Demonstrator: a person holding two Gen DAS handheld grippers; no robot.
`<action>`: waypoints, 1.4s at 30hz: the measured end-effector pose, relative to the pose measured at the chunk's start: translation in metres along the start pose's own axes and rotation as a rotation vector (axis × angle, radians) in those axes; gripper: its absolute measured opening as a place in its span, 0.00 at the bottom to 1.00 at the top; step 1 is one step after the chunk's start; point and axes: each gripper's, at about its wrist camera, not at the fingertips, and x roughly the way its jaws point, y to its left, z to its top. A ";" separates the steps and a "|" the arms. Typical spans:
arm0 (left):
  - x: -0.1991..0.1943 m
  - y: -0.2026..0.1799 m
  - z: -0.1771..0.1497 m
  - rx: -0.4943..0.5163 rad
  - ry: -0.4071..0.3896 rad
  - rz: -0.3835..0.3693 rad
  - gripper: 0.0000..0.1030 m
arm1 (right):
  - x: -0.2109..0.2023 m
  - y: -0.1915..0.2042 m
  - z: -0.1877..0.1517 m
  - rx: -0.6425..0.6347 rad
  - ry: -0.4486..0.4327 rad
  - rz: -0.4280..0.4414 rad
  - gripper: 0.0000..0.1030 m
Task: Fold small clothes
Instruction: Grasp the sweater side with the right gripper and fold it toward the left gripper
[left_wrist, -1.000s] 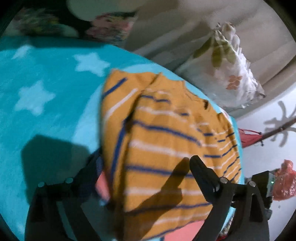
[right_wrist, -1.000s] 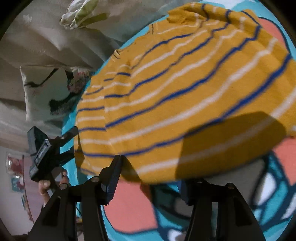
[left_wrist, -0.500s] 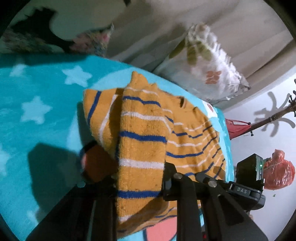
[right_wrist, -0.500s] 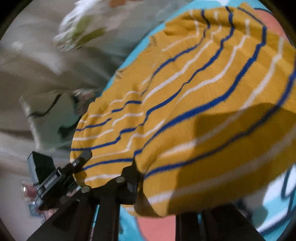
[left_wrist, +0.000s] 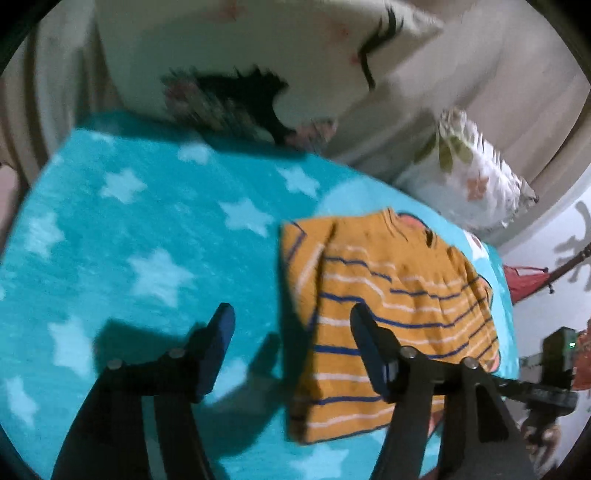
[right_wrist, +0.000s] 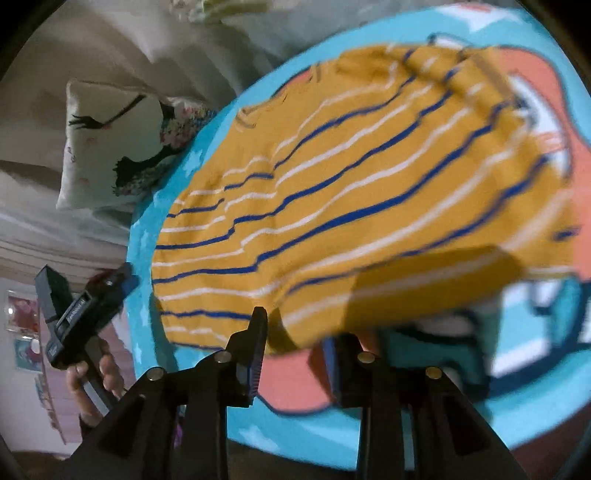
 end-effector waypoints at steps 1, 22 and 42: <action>-0.004 0.001 0.001 -0.003 -0.013 0.011 0.63 | -0.011 0.000 0.004 -0.005 -0.029 -0.031 0.31; -0.045 -0.068 -0.075 -0.143 -0.027 0.170 0.65 | 0.001 -0.099 0.147 -0.121 -0.152 -0.303 0.20; -0.001 -0.201 -0.117 -0.117 -0.008 0.155 0.69 | 0.006 -0.163 0.132 0.002 0.102 0.242 0.65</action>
